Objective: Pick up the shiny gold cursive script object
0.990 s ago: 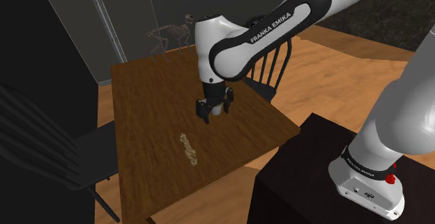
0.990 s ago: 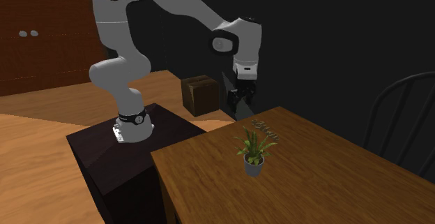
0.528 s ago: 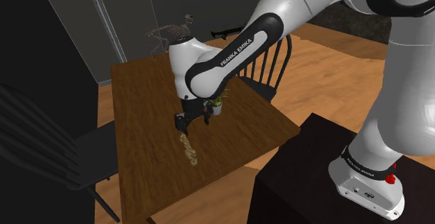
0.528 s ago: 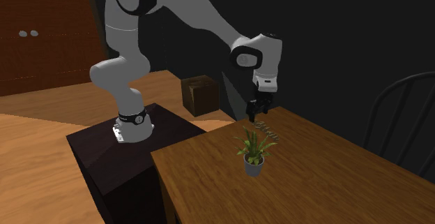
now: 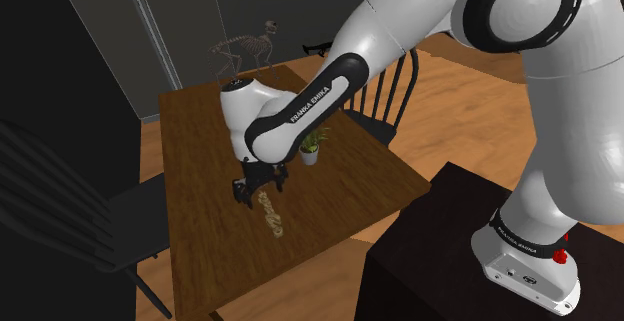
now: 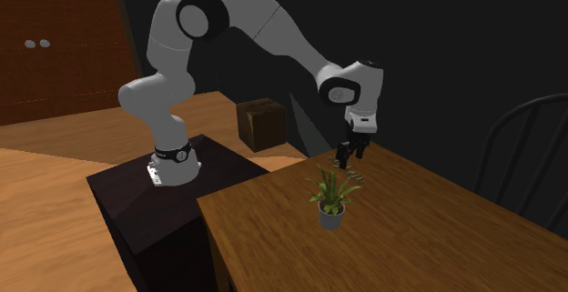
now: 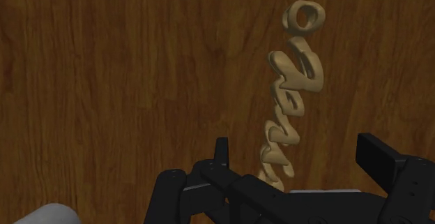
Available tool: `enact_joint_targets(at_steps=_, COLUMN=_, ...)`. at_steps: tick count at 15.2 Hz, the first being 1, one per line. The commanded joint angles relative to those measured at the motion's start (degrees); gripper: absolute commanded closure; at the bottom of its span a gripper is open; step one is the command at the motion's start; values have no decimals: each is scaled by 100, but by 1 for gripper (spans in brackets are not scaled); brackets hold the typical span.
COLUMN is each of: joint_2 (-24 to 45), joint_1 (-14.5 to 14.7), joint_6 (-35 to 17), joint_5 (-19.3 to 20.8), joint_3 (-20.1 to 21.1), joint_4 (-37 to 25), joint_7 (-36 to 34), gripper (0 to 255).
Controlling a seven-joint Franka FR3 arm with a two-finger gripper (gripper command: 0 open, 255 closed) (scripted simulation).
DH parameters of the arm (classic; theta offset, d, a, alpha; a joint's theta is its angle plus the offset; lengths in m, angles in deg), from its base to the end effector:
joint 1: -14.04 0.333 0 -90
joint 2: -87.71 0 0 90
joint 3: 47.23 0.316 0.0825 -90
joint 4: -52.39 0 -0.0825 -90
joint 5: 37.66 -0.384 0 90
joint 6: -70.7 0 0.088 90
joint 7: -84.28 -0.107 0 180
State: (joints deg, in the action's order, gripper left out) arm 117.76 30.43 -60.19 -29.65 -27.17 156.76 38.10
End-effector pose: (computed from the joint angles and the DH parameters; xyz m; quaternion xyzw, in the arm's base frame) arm 0.5302 0.3678 0.2610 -0.9976 0.0588 0.0322 0.0176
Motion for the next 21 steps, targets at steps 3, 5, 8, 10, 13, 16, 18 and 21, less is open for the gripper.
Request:
enact_joint_targets(at_steps=3, joint_2=199, joint_1=38, joint_6=-230, joint_5=77, joint_3=-56, joint_4=35, joint_7=-36, gripper=0)
enact_joint_targets(at_steps=5, joint_2=282, joint_1=55, joint_6=-315, joint_5=107, joint_3=-78, joint_4=39, joint_7=-50, gripper=0)
enact_joint_targets(at_steps=8, joint_2=286, joint_1=53, joint_6=-308, joint_5=106, joint_3=-79, joint_4=28, joint_7=-45, gripper=255)
enact_joint_targets(at_steps=10, joint_2=288, joint_1=54, joint_6=-306, joint_5=107, joint_3=-80, joint_4=24, joint_7=-46, gripper=255)
enact_joint_targets(at_steps=13, joint_2=291, joint_1=54, joint_6=-305, joint_5=107, joint_3=-80, joint_4=21, joint_7=-45, gripper=255)
enact_joint_targets(at_steps=16, joint_2=282, joint_1=55, joint_6=-314, joint_5=107, joint_3=-78, joint_4=38, joint_7=-50, gripper=255)
enact_joint_targets(at_steps=18, joint_2=176, joint_1=34, joint_6=-207, joint_5=69, joint_3=-49, joint_4=35, joint_7=-33, gripper=255)
enact_joint_targets(at_steps=21, joint_2=25, joint_1=3, joint_6=-42, joint_5=12, joint_3=-8, joint_4=16, joint_7=-7, gripper=255)
